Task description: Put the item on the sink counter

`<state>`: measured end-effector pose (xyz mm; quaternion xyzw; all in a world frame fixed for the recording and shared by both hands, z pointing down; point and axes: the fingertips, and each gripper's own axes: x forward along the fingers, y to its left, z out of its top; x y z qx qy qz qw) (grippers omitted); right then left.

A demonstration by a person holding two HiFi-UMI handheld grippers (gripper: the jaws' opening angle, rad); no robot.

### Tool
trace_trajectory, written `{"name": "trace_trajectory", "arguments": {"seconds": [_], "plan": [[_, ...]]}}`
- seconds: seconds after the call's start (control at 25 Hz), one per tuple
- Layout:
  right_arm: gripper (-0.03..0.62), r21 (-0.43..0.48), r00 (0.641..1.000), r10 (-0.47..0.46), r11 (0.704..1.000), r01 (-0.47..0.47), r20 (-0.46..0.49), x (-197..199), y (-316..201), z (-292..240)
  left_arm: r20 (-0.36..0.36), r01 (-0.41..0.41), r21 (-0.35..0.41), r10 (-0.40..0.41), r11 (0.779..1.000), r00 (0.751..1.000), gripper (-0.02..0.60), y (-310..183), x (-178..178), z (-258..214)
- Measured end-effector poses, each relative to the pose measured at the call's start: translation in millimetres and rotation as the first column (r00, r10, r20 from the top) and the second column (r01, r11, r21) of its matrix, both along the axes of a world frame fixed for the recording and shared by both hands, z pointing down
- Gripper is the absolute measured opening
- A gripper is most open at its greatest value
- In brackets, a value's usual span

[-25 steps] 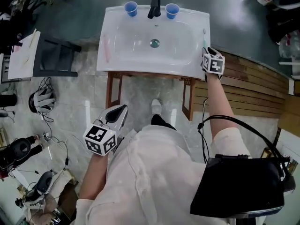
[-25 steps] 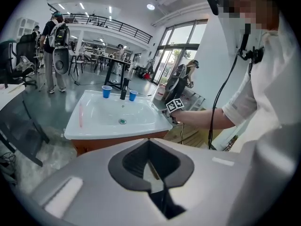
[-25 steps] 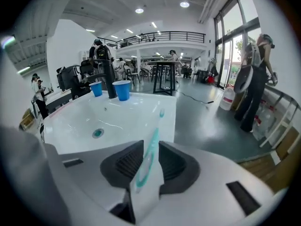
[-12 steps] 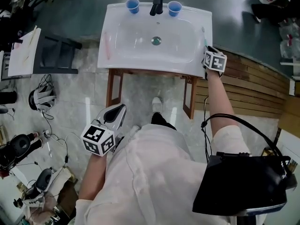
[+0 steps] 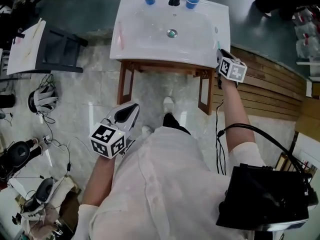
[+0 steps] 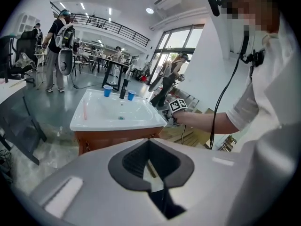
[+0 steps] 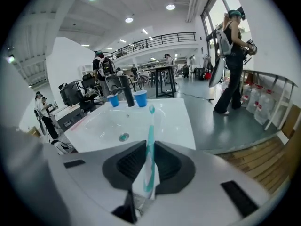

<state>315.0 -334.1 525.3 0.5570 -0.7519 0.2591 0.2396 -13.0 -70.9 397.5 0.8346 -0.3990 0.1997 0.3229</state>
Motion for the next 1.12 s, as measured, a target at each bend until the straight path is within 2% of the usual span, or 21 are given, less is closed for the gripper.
{"name": "trace_trajectory", "arguments": {"seconds": [0.28, 0.6, 0.88, 1.0, 1.12], "plan": [[0.052, -0.004, 0.998, -0.023, 1.000, 0.023, 0.054, -58.7, 78.7, -4.7, -0.017, -0.022, 0.007, 0.022, 1.000, 1.000, 0.005, 52.4, -28.6, 5.6], [0.052, -0.012, 0.984, -0.161, 0.987, 0.162, 0.071, -144.7, 177.3, 9.2, -0.022, -0.022, 0.000, 0.022, 1.000, 1.000, 0.005, 121.2, -60.8, 27.2], [0.052, -0.072, 0.963, -0.260, 0.962, 0.264, 0.066, -201.1, 241.3, 70.7, -0.044, 0.004, -0.030, -0.005, 1.000, 0.999, 0.005, 165.0, -75.9, 56.5], [0.052, -0.115, 0.956, -0.288, 0.949, 0.293, 0.062, -216.3, 246.5, 114.5, -0.033, 0.018, -0.056, -0.019, 0.998, 0.999, 0.005, 173.7, -78.9, 75.4], [0.052, -0.130, 0.950, -0.310, 0.941, 0.313, 0.049, -224.4, 228.6, 153.2, -0.027, 0.029, -0.073, -0.031, 0.997, 0.999, 0.005, 172.6, -75.6, 91.1]]}}
